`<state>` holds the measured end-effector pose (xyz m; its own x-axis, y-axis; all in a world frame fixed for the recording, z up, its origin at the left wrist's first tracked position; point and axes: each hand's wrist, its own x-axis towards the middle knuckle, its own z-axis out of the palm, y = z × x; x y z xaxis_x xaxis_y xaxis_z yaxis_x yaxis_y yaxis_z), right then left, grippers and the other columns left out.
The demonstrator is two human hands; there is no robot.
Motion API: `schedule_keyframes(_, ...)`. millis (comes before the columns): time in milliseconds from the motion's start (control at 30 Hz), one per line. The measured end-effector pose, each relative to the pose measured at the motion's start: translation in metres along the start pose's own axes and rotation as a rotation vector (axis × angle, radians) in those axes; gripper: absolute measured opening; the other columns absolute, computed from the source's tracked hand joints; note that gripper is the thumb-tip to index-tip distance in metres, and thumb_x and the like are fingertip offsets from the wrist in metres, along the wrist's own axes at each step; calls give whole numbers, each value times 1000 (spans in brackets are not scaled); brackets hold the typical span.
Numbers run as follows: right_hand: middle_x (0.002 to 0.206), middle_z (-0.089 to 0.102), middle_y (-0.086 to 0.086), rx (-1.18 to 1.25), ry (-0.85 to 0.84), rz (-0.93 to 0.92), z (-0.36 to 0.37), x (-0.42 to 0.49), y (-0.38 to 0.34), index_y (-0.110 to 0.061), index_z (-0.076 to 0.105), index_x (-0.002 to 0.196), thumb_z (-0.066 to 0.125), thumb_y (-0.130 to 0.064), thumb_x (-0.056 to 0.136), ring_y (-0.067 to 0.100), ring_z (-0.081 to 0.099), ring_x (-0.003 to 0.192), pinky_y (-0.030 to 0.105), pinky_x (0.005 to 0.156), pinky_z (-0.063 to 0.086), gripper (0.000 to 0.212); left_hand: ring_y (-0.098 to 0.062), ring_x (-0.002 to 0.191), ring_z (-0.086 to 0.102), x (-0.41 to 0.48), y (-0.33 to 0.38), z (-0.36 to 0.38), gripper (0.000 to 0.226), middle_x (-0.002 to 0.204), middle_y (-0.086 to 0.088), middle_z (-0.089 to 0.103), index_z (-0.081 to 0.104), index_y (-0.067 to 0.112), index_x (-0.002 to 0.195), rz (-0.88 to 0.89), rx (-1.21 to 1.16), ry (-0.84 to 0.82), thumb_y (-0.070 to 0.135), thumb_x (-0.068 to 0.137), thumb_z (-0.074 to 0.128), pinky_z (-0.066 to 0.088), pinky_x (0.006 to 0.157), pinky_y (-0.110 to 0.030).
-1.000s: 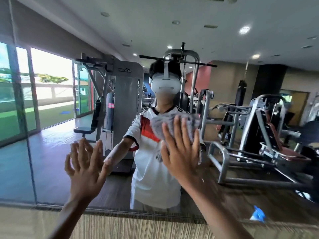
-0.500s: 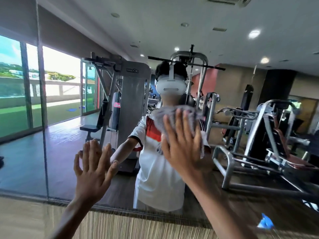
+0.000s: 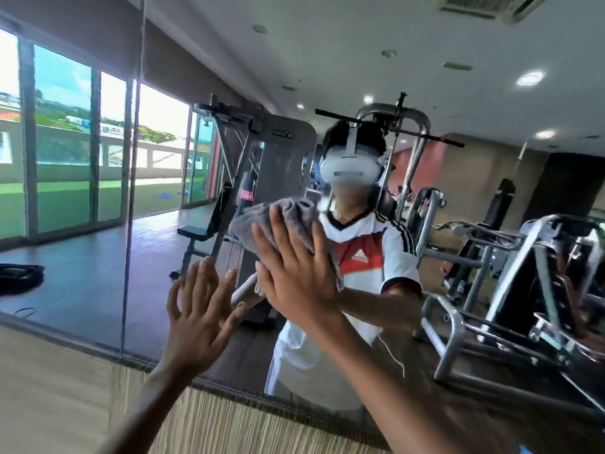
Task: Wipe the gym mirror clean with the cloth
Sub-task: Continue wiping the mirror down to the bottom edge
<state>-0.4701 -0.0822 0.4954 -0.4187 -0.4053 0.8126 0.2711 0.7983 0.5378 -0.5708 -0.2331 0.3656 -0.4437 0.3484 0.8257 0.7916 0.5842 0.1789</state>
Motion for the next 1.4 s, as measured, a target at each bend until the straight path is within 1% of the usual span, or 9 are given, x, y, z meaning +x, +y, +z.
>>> schedule_keyframes(167, 159, 35, 1, -11, -268, -559, -2, -35, 28, -29, 40, 151, 33, -35, 98, 17, 36, 144, 56, 121, 6, 54, -21, 155, -8, -29, -48, -9, 66, 169, 0, -11, 2, 41, 160, -218, 0, -75, 67, 100, 14, -12, 119, -41)
schedule_keyframes(433, 162, 28, 8, -82, -74, -148, 25, 63, -56, -20, 36, 154, 39, -33, 98, 24, 25, 150, 54, 122, 8, 57, -16, 154, -10, -73, -89, -8, 73, 167, -1, -15, -28, 56, 146, -508, -27, -189, 85, 85, -3, -5, 119, -55)
schedule_keyframes(633, 147, 52, -11, -132, -445, -940, 34, 12, -74, -33, 57, 138, 53, -41, 90, 10, 50, 133, 53, 120, -14, 49, -13, 146, -32, -105, -90, 1, 108, 154, 7, -42, -28, 30, 149, -613, -35, -381, 92, 61, -24, -6, 119, -55)
schedule_keyframes(800, 165, 19, 0, -10, -274, -577, 34, 110, -74, -24, 28, 156, 37, -33, 102, 22, 9, 153, 49, 116, -14, 55, -13, 147, -29, -123, -82, 5, 114, 155, 6, -40, -32, 21, 147, -654, -44, -442, 93, 58, -27, -9, 121, -52)
schedule_keyframes(900, 166, 13, 3, -96, -175, -382, 41, 111, -130, -18, 15, 158, 13, -29, 99, 23, 10, 153, 54, 118, -7, 60, -14, 148, -26, -134, -83, 0, 118, 156, 8, -37, -29, 14, 149, -640, -4, -497, 91, 59, -30, -14, 119, -51)
schedule_keyframes(1000, 166, 10, 0, -94, -371, -640, 53, 50, -172, -18, 11, 159, 19, -29, 104, 21, 9, 153, 59, 108, -25, 57, -21, 154, 1, -148, -90, -3, 106, 165, 2, -10, -3, 15, 158, -588, 93, -473, 84, 79, -17, 4, 120, -59)
schedule_keyframes(1133, 163, 25, -5, -81, -578, -980, 43, -22, -115, -22, 32, 154, 38, -47, 101, 16, 24, 149, 58, 104, -35, 60, -20, 153, -4, -153, -95, -6, 95, 163, 3, -13, -6, 17, 156, -586, 79, -493, 77, 83, 4, -1, 120, -54)
schedule_keyframes(1233, 136, 62, 0, 87, -331, -712, 41, -8, -59, -16, 71, 124, 43, -24, 90, 20, 44, 133, 46, 121, -12, 44, -16, 151, -9, -148, -92, -4, 94, 161, 4, -21, -17, 16, 152, -623, 65, -469, 73, 83, 11, 0, 121, -53)
schedule_keyframes(1400, 157, 38, 2, 26, -160, -267, 45, 41, -105, -19, 36, 151, 22, -21, 105, 20, 28, 147, 48, 122, -12, 48, -12, 154, -9, -138, -78, -14, 79, 155, 5, -30, -21, 15, 154, -671, 104, -539, 36, 105, 38, 3, 124, -50)
